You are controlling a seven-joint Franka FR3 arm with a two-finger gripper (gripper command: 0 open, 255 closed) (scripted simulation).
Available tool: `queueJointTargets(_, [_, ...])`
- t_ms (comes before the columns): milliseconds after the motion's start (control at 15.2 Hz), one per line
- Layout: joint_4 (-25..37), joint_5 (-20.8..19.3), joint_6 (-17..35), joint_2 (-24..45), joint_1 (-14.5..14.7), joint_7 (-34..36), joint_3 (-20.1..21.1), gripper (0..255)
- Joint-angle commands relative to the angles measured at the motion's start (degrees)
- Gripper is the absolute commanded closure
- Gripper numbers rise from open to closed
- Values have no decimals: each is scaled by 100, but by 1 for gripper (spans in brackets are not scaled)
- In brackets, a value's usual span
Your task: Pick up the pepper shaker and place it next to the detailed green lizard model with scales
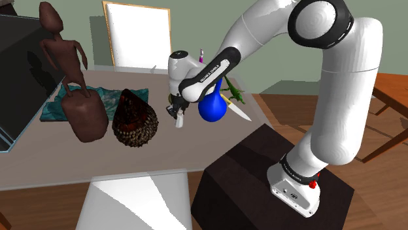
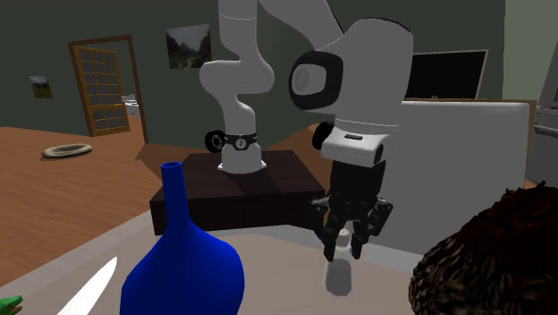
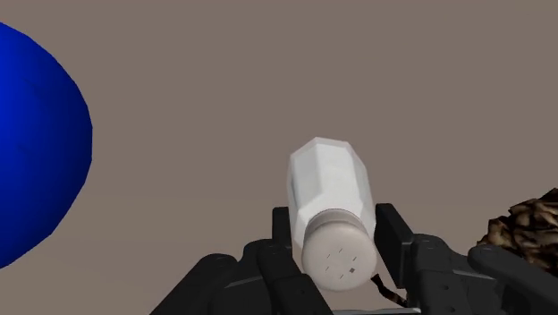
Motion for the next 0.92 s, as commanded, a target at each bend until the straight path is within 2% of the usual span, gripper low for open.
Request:
queueJointTargets(0, [-30,63,-107,-138,-29,-48,47,255])
queueJointTargets(858, [-21,482,-856,-919,-188,-393,281,255])
